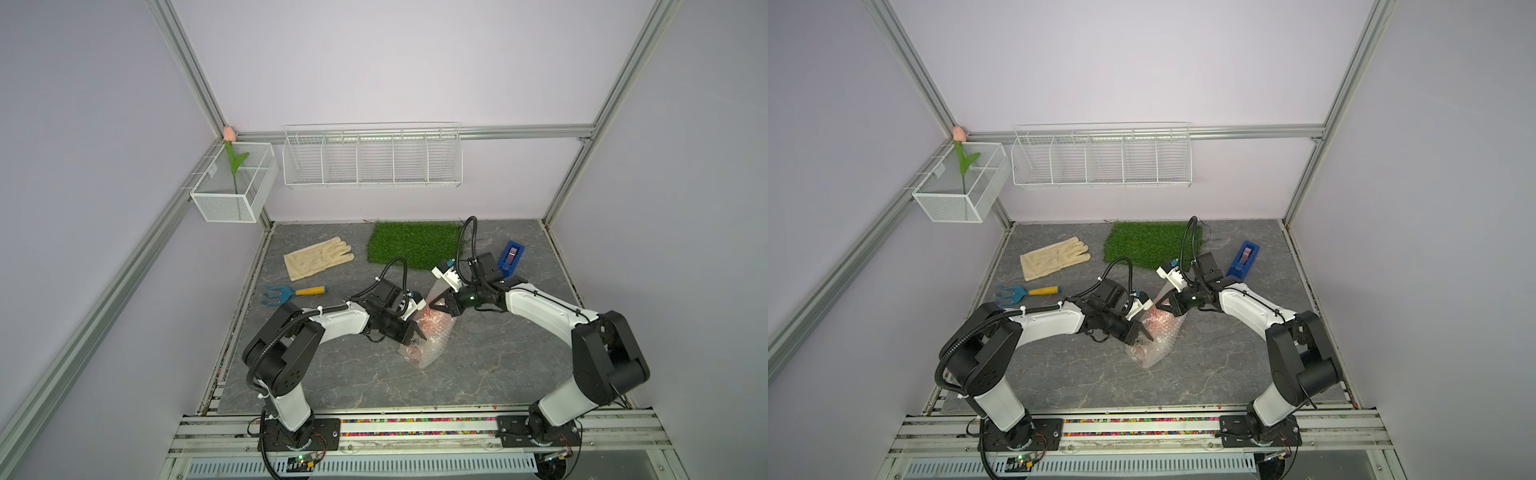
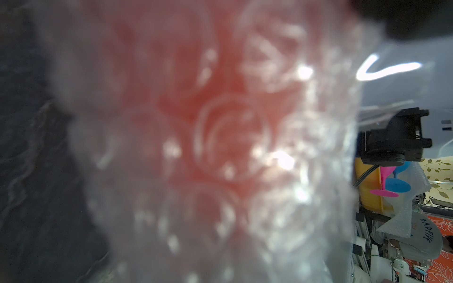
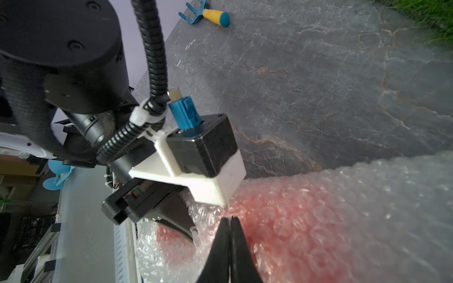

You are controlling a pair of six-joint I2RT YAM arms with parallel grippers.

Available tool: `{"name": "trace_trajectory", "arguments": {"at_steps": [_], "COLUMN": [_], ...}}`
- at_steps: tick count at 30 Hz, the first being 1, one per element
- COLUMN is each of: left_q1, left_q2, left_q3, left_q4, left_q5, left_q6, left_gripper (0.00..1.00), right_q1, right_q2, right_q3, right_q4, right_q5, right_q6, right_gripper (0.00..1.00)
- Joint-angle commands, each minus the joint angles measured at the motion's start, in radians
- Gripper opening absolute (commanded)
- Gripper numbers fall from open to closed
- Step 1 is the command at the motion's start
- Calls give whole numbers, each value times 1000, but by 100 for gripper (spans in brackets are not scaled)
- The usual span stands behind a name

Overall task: Wrap wine glasses in bubble wrap
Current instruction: Stick the tape on the bubble wrap.

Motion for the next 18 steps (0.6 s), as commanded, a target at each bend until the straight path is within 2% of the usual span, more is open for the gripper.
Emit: {"name": "trace_trajectory", "arguments": {"at_steps": [1, 4, 14, 18], "left_q1": [0, 0, 0, 0], "left_q2": [12, 13, 22, 18], "left_q3": [22, 27, 36, 38], "left_q4": [0, -1, -15, -15], "left_q5": [34, 37, 32, 32], "left_q6": [28, 26, 26, 24], "left_gripper": [15, 15, 16, 16], "right_q1": [2, 2, 6, 5], "right_q2": [4, 27, -10, -1], "right_q3": [-9, -4, -79, -68], "right_q4": [13, -21, 55, 48], "right_q5": [3, 33, 52, 63], "right_q6": [-69, -106, -170, -168], "right_gripper": [7, 7, 8, 16]}}
